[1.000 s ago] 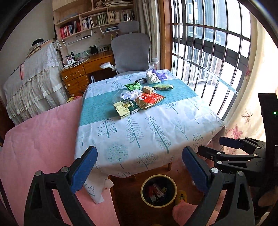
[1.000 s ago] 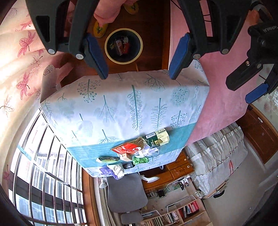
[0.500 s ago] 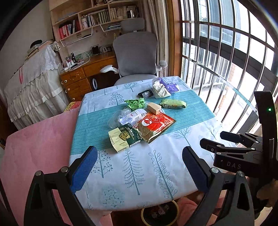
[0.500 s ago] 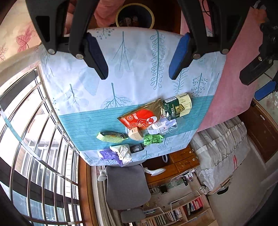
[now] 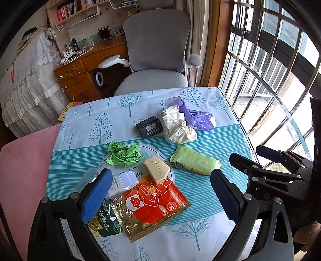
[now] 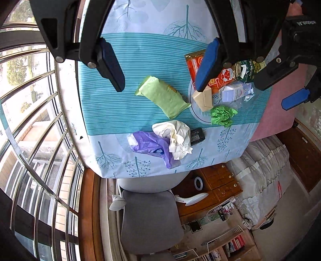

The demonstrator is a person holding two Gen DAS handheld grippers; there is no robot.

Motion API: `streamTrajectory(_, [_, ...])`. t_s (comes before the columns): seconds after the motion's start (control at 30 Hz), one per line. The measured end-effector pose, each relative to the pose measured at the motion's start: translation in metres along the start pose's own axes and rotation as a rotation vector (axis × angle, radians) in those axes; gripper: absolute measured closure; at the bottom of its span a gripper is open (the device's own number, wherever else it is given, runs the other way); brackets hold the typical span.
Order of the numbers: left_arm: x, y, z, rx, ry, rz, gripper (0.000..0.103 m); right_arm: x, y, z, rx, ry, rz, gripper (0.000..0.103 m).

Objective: Collect trash
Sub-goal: 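Grasp the white tissue with the left tool while the right tool grasps the purple bag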

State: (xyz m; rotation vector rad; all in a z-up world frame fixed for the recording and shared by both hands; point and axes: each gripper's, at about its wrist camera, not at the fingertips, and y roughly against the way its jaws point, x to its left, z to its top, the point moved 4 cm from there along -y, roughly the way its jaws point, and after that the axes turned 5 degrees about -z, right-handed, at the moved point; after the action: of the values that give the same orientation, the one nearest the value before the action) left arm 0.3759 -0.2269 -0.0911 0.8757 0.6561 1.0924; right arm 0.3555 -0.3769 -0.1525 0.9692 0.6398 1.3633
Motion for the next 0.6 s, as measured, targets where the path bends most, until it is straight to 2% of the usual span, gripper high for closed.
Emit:
streamTrajectory(0.2, [0.004,-0.067,0.034,0.068,0.074,-0.03,0.006,-0.026,-0.053,0.044,0.035,-0.063,0.018,0.03])
streamTrajectory(0.43, [0.002,-0.105,0.052,0.076,0.071,-0.019,0.006,-0.039,-0.102,0.077,0.079,-0.15,0.053,0.03])
streamTrajectory(0.6, [0.008,-0.123,0.058,0.082,0.084,-0.013,0.006,-0.04,-0.137,0.091,0.117,-0.175,0.05,0.021])
